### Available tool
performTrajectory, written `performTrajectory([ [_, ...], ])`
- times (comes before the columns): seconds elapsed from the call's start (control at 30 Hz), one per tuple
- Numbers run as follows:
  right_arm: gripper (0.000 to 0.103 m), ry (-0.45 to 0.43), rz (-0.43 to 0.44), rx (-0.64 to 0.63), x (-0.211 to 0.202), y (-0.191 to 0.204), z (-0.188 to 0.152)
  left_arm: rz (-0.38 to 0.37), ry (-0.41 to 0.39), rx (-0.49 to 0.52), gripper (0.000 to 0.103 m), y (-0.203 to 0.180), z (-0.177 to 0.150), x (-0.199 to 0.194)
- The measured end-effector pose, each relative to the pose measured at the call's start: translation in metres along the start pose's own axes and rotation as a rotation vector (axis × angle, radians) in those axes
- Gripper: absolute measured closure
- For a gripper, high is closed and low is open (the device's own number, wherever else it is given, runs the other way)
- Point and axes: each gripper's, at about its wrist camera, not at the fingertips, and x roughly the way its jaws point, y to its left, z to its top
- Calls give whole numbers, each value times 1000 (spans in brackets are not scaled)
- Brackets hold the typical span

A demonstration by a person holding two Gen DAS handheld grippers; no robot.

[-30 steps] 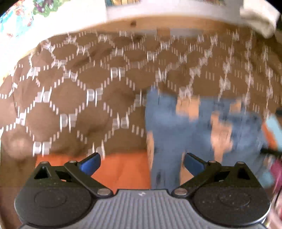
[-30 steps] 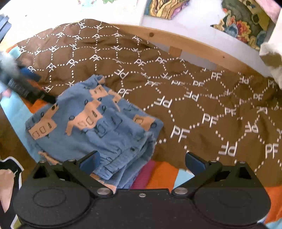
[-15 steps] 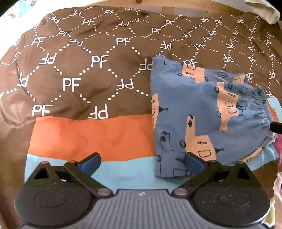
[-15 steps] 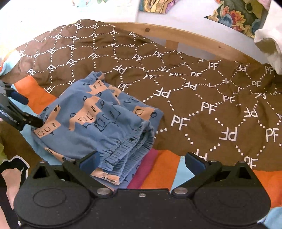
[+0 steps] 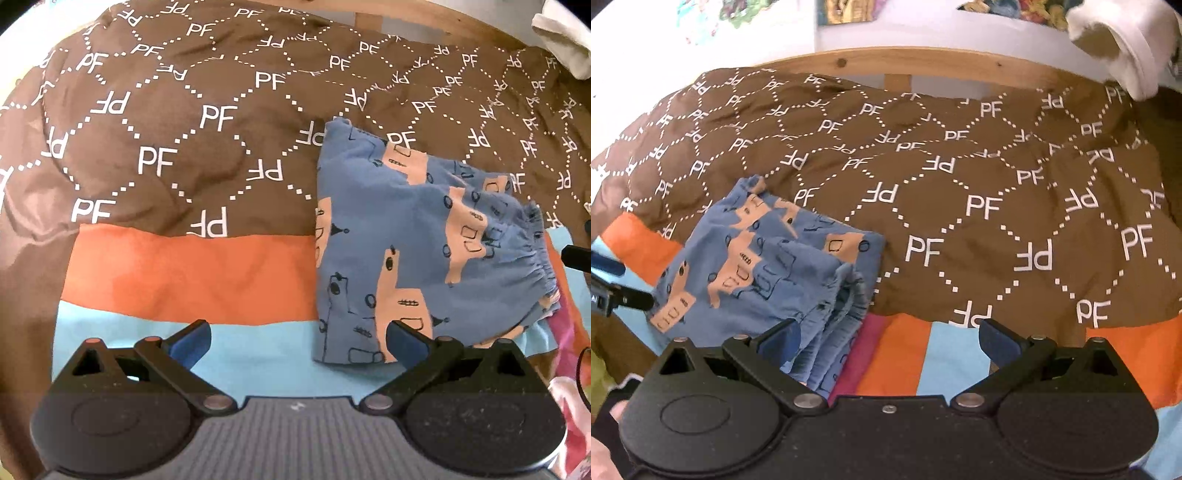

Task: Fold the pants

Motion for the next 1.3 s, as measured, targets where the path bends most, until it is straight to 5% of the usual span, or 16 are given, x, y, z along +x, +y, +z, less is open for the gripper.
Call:
performTrajectory([
  [0.5, 1, 20, 62, 1, 10, -4, 12, -20, 7, -15, 0, -2, 2, 3],
  [1.0, 1, -37, 284, 66, 50, -16, 50, -165, -89, -5, 0, -1, -2, 11],
  [1.3, 2, 7, 393, 142, 80, -24, 51, -196, -32, -65, 0, 15, -4, 25],
])
